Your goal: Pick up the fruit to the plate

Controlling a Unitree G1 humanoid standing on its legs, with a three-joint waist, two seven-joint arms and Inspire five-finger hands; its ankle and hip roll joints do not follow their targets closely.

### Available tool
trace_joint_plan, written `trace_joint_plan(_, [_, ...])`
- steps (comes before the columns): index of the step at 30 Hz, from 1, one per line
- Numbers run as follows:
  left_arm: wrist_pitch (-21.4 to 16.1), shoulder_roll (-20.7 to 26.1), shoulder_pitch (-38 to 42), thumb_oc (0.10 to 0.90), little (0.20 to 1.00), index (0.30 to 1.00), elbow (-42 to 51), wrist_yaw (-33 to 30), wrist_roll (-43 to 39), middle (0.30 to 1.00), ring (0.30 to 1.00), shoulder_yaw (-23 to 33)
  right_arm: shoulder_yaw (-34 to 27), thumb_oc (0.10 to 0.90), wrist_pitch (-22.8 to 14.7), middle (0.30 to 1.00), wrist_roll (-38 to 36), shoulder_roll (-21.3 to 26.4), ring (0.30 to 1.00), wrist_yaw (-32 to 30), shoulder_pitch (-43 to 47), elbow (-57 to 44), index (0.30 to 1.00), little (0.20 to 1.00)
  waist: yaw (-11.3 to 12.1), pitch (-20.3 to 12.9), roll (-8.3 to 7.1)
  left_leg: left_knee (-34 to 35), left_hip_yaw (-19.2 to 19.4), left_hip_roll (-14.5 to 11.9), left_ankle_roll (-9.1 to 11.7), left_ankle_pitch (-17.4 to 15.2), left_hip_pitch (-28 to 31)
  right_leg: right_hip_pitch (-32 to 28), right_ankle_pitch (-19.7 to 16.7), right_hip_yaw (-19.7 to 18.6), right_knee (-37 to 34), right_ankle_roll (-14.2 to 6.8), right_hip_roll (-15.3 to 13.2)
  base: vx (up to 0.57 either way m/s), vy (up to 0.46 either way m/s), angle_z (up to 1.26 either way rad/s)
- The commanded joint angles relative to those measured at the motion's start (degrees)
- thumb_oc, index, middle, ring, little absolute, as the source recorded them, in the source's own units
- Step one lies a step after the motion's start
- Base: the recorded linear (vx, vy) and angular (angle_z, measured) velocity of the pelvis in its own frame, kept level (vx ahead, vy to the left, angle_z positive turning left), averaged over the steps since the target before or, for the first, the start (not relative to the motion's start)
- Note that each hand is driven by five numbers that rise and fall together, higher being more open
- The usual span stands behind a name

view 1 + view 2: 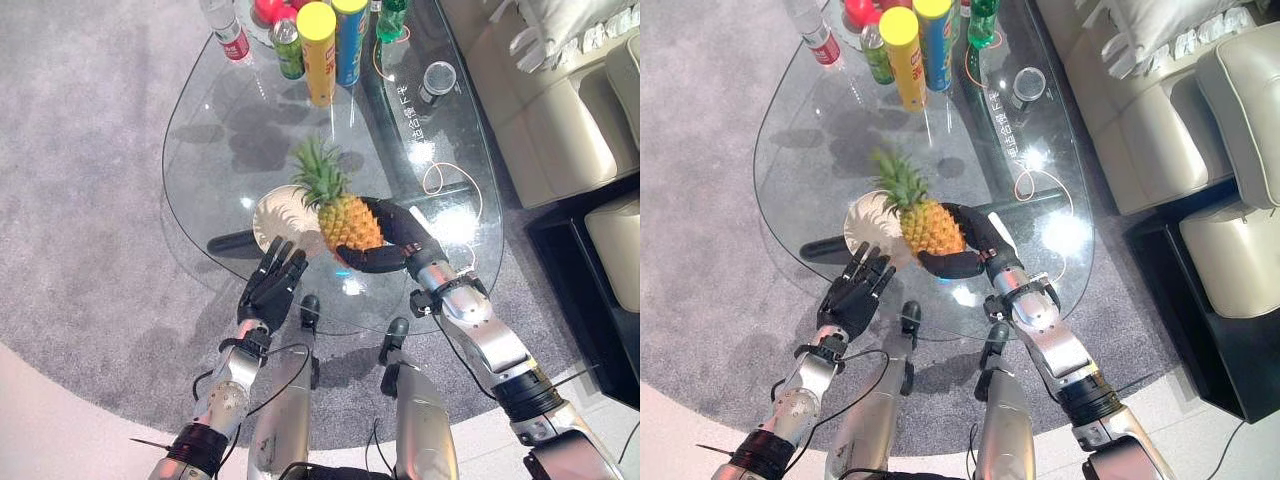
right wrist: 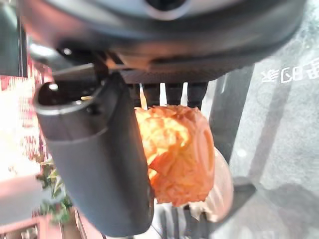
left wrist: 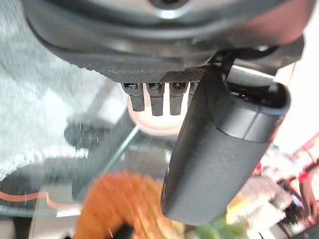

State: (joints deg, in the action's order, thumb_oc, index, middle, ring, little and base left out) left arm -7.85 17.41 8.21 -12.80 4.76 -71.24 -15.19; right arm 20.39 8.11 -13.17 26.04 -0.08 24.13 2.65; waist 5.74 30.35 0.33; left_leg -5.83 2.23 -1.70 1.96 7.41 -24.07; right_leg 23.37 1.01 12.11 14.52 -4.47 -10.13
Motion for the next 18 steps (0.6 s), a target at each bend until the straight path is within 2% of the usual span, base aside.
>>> trace_joint_plan(1, [-1.1,2.2,-0.9,0.800,0.900,0.900,9.8,2.2,-1.1,0.900,0.900,1.0,0.6,0.100,-6.7,0.300,0.6,2.2,0.300,3.3,2.8,-13.4,0.300,0.200,-1.5,-0.6,0.13,-6.5,-1.3,0.7,-1.2,-5.2,-0.2,-1.9,-3.6,-0.5,-3.5,0.6,0.2,0.00,0.000,0.00])
trace_joint_plan(7, [-1.0,3.7,-0.4,0.800,0.900,0.900,15.5,1.2,1.4,0.900,0.900,0.8,2.4,0.100,-5.9,0.300,2.0,3.5,0.300,6.0,2.2,-14.4,0.300,0.200,-1.3,-0.6,-0.19,-7.0,-1.5,0.9,-1.3,-5.1,-1.4,-0.9,-3.9,-0.8,-3.3,0.6,0.3,0.00,-0.005,0.00])
trace_joint_plan(13, [-2.5,5.3,-0.7,0.800,0.900,0.900,19.4,0.5,3.1,0.900,0.900,2.2,4.4,0.100,-4.6,0.300,4.5,6.0,0.300,11.1,0.3,-14.4,0.300,0.200,-1.0,-0.6,-0.45,-6.0,-1.7,1.1,-1.3,-4.8,-1.2,-1.0,-4.0,-0.8,-3.9,0.5,0.4,0.00,0.000,0.00])
trace_joint_plan(18, [-1.4,5.5,-0.5,0.800,0.900,0.900,20.3,0.5,2.3,0.900,0.900,2.6,6.0,0.100,-4.8,0.300,4.6,6.2,0.300,14.7,0.7,-15.0,0.300,0.200,-0.7,-0.6,-0.64,-5.8,-2.2,1.3,-1.3,-4.6,-1.2,-0.9,-4.1,-0.9,-4.0,0.6,0.5,0.00,0.000,0.00])
